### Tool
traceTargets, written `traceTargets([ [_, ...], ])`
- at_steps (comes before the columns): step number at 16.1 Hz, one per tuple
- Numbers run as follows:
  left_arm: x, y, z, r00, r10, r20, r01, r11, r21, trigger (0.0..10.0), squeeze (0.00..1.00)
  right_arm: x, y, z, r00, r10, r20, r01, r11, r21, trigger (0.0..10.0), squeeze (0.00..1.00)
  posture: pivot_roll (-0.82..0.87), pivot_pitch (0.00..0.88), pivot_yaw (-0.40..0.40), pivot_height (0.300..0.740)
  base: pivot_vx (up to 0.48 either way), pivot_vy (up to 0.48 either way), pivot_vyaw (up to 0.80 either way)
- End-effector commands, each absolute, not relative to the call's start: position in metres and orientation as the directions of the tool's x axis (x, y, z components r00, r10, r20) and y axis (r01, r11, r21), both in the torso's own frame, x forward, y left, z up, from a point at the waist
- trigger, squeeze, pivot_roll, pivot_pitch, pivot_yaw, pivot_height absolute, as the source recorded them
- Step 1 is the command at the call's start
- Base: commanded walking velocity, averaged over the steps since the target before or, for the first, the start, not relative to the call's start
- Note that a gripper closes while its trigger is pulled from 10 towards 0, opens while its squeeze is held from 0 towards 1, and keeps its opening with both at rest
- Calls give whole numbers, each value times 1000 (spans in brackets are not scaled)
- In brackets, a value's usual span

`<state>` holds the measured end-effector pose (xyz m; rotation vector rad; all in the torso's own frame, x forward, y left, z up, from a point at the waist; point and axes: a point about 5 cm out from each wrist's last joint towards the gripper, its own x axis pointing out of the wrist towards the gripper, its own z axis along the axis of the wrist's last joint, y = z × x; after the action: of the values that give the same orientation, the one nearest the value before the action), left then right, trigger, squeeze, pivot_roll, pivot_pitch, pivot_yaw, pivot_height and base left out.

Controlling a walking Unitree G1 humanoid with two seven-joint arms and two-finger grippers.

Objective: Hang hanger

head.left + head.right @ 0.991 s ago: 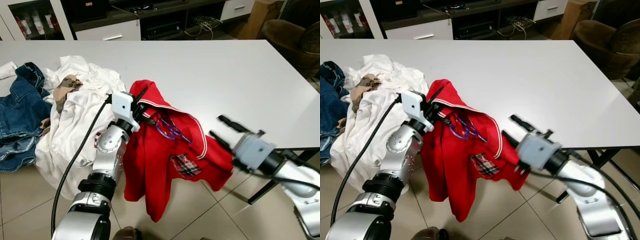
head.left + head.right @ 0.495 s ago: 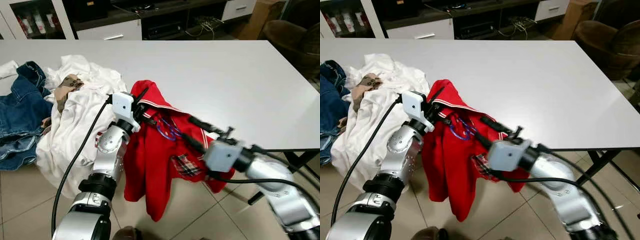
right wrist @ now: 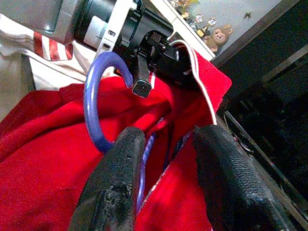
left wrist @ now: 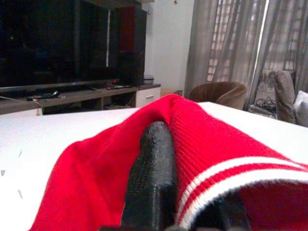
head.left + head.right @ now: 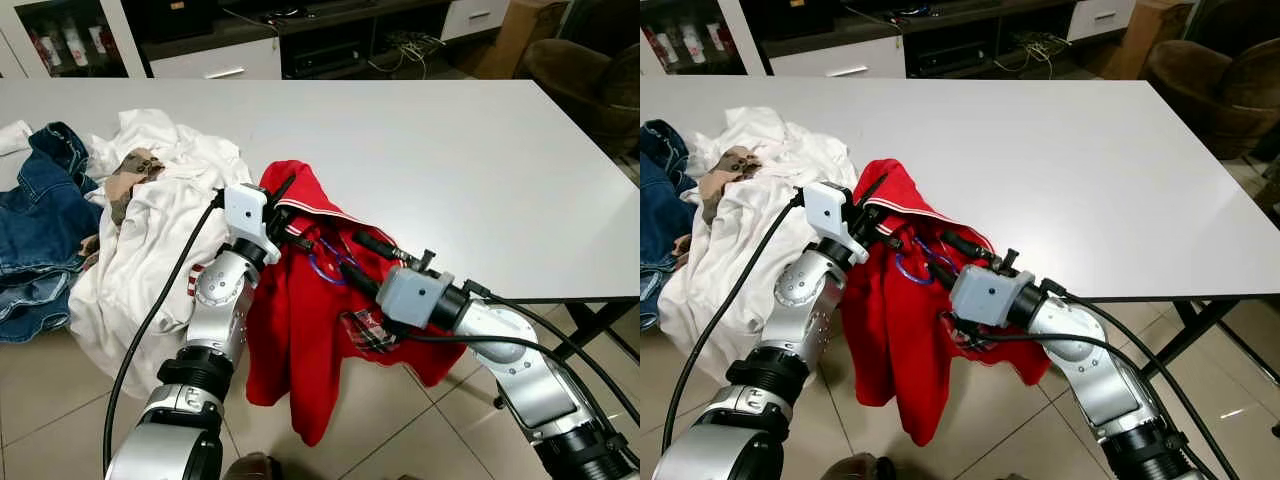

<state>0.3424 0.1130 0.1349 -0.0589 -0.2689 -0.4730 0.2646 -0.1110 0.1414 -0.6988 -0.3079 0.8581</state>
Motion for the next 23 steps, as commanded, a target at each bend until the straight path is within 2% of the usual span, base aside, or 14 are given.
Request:
traceTargets([
  [1,344,114,139,852,-443,278,455,890,23,0,0,268,-115,145,635,772,-22,-594,470,-653,10000,0,16,26,14,740,0,0,0],
  [3,344,115,140,854,-441,277,452,892,26,0,0,273,-128,157,667,744,35,-609,572,-550,10000,0,17,25,17,740,0,0,0],
  [5,345,116,139,854,-440,276,451,892,27,0,0,273,-139,162,675,737,43,-630,605,-486,10000,0,13,23,18,740,0,0,0],
  [11,346,115,140,854,-440,277,450,892,27,0,0,259,-162,165,667,745,1,-700,626,-344,10000,0,10,18,17,740,0,0,0],
  [12,347,116,141,855,-439,277,449,893,29,0,0,255,-164,165,645,763,-28,-725,600,-339,10000,0,8,13,19,740,0,0,0],
  [13,347,116,141,854,-439,278,449,893,30,0,0,252,-164,164,629,776,-48,-738,576,-353,10000,0,7,11,18,740,0,0,0],
  [17,349,114,144,853,-436,287,448,894,25,0,0,254,-147,149,630,765,-131,-682,466,-563,10000,0,3,12,14,740,0,0,0],
  [21,349,116,144,852,-438,285,449,893,30,0,0,255,-138,136,634,754,-170,-655,408,-636,10000,0,8,21,27,740,0,0,0],
  [23,350,116,144,852,-441,284,451,892,33,0,0,261,-134,126,661,727,-184,-612,382,-692,10000,0,8,24,34,740,0,0,0],
])
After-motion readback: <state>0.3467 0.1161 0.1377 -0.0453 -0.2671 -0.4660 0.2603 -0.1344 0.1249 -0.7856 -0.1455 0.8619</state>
